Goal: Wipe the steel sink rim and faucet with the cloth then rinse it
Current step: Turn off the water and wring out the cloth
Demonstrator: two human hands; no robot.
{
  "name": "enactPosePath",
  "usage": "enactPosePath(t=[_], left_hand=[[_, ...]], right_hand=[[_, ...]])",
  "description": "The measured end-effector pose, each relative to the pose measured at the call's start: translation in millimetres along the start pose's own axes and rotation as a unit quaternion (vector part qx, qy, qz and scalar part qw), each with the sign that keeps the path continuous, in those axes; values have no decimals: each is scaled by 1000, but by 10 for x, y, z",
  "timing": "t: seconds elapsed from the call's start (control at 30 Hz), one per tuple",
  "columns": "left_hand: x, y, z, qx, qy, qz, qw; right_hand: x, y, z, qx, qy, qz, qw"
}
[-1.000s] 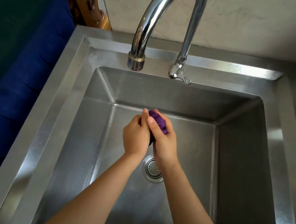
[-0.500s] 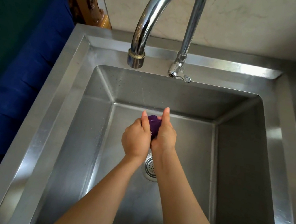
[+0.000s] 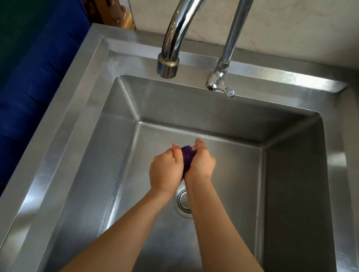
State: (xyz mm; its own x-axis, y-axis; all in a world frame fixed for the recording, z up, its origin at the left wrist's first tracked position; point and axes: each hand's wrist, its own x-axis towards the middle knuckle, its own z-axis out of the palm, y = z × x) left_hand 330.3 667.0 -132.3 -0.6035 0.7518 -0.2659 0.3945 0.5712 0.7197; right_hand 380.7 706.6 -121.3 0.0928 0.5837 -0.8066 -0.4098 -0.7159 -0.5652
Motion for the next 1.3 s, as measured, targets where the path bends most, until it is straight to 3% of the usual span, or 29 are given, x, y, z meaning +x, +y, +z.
enactPosePath(t=[0.07,0.13,0.23,0.33,0.43,0.53,0.67,0.83,1.03,1.17,1.3], left_hand=[[33,-45,-52,14,-11,24,1000],[121,-113,-134,26,-18,36,999],[212,-165,-221,2,-54,51,997],[204,-109,-252,-35,-75,37,996],[191,-63,-257,-41,-34,23,998],[152,-26,-218,-10,17,5,1000],[155,10,-174,-45,18,-45,998],[143,-14,-124,-99,10,-62,993],[150,27,-119,-146,11,-106,983],[183,-51,-80,-230,-25,-201,952],[242,28,-69,-283,-38,-260,923]], right_hand=[[55,-8,-88,-129,-55,-91,986],[114,-52,-207,-269,-160,-169,935],[179,-231,-357,-364,-315,-112,869],[92,-410,-349,-437,-369,-64,818],[-25,-402,-248,-500,-346,-103,787],[-57,-208,-132,-566,-257,-195,759],[-91,47,-93,-549,-138,-270,779],[-91,71,-105,-541,-105,-303,778],[8,108,-134,-546,-82,-419,720],[51,134,-124,-563,-85,-495,656],[85,62,-70,-547,-52,-561,619]])
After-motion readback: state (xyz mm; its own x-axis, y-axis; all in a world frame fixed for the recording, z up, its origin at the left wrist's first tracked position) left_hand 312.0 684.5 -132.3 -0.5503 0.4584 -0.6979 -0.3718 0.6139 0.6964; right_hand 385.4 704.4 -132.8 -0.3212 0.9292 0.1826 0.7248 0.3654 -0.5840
